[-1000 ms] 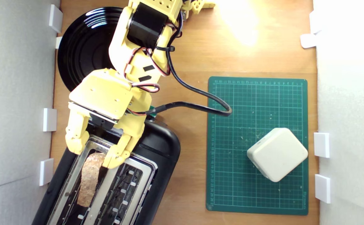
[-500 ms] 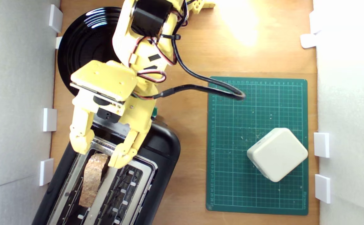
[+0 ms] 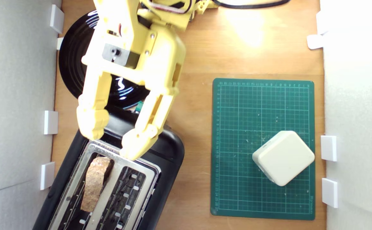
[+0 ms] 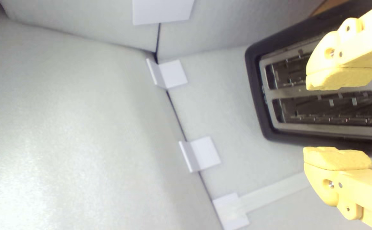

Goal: Pick bread and place in toaster

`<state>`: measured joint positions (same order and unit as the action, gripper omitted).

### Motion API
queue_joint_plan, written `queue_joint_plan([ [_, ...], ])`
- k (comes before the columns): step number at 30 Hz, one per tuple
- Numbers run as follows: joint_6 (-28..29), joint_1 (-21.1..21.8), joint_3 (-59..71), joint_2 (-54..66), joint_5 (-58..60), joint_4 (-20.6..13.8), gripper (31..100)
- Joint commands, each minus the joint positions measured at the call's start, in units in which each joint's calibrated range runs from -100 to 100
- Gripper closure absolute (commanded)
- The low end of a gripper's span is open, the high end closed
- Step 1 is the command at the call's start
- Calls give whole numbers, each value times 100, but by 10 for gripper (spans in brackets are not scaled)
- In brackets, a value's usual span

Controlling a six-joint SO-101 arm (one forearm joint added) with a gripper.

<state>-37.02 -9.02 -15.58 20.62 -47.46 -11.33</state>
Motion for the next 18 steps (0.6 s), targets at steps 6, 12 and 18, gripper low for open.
queue_joint_plan([
  [6,702,587,2316,1973,-7,36,545],
  [12,1529,990,4404,3454,-7,36,545],
  [18,1790,1409,6356,4959,-15,36,545],
])
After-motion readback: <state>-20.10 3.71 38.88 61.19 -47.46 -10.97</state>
